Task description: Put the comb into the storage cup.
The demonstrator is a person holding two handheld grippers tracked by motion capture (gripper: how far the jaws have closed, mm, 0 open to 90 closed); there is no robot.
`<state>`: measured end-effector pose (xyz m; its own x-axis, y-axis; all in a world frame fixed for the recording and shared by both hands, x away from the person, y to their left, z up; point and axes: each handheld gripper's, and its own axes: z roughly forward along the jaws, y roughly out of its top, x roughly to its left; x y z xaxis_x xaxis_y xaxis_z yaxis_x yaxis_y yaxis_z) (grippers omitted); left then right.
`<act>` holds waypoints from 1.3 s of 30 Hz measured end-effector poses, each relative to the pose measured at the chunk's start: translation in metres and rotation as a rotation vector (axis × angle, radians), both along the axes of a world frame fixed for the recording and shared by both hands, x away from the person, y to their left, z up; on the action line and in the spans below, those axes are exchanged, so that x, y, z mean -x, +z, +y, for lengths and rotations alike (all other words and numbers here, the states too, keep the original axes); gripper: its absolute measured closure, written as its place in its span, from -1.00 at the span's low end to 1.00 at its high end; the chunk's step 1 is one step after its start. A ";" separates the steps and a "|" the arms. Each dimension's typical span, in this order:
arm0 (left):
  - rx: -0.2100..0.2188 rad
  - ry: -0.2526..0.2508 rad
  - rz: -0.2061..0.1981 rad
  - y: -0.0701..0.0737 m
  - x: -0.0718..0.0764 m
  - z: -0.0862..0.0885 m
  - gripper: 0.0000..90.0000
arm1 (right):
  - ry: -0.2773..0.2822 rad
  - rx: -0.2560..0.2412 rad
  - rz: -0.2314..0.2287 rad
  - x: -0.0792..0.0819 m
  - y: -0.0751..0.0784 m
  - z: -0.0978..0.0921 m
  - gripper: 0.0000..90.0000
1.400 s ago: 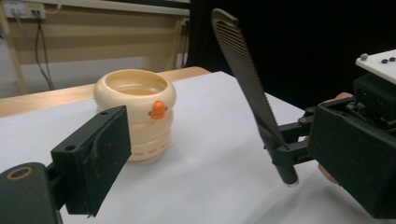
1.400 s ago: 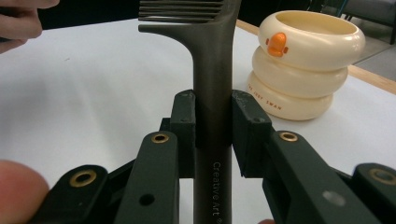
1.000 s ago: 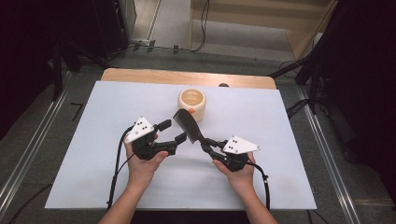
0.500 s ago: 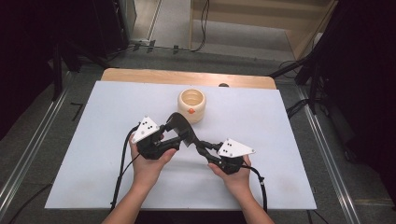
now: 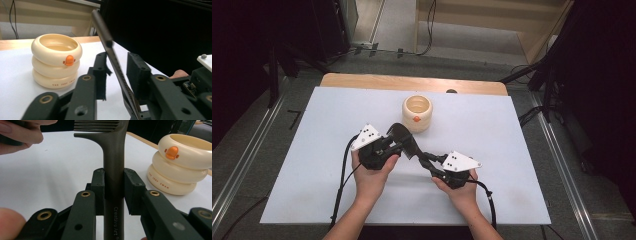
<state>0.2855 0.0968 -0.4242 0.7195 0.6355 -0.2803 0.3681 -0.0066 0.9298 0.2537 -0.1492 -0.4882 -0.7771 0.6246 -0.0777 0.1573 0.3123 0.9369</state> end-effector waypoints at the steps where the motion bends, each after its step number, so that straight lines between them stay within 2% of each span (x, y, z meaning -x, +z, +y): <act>1: 0.006 -0.003 0.004 0.000 0.000 0.000 0.64 | -0.003 -0.001 -0.002 0.000 0.000 0.000 0.56; 7: 0.031 -0.025 0.027 0.000 -0.001 0.001 0.74 | -0.003 -0.004 0.000 0.000 -0.002 0.001 0.56; 12: 0.069 -0.087 0.044 0.000 -0.002 0.001 0.86 | -0.003 -0.001 0.000 0.000 -0.004 0.003 0.56; 13: 0.058 -0.087 0.036 0.000 -0.001 0.001 0.86 | -0.003 -0.002 0.003 0.000 -0.004 0.004 0.56; 19: 0.061 -0.097 0.034 0.002 -0.001 0.002 0.87 | 0.031 -0.026 0.020 -0.001 -0.004 0.003 0.49; 29: 0.050 -0.088 -0.002 0.010 -0.003 0.008 0.87 | 0.066 -0.109 0.085 -0.005 -0.001 -0.006 -0.39; 31: 0.049 -0.085 -0.006 0.011 -0.003 0.009 0.87 | 0.057 -0.124 0.087 -0.005 0.000 -0.008 -0.60; 32: 0.049 -0.085 -0.006 0.011 -0.003 0.009 0.87 | 0.057 -0.124 0.087 -0.005 0.000 -0.008 -0.60; 33: 0.051 -0.081 -0.011 0.013 -0.003 0.009 0.87 | 0.048 -0.121 0.100 -0.005 0.000 -0.009 -0.83; 35: 0.049 -0.082 -0.014 0.013 -0.003 0.010 0.87 | 0.034 -0.118 0.097 -0.005 -0.001 -0.011 -0.83; 36: 0.044 -0.079 -0.018 0.014 -0.003 0.011 0.87 | 0.036 -0.136 0.109 -0.004 0.000 -0.017 -1.00; 39: 0.048 -0.075 -0.017 0.015 -0.004 0.012 0.87 | 0.011 -0.161 0.118 -0.004 0.000 -0.027 -1.00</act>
<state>0.2892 0.1089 -0.4095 0.7696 0.5655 -0.2964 0.3522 0.0113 0.9359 0.2576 -0.1763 -0.4883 -0.7820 0.6128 0.1140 0.2659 0.1625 0.9502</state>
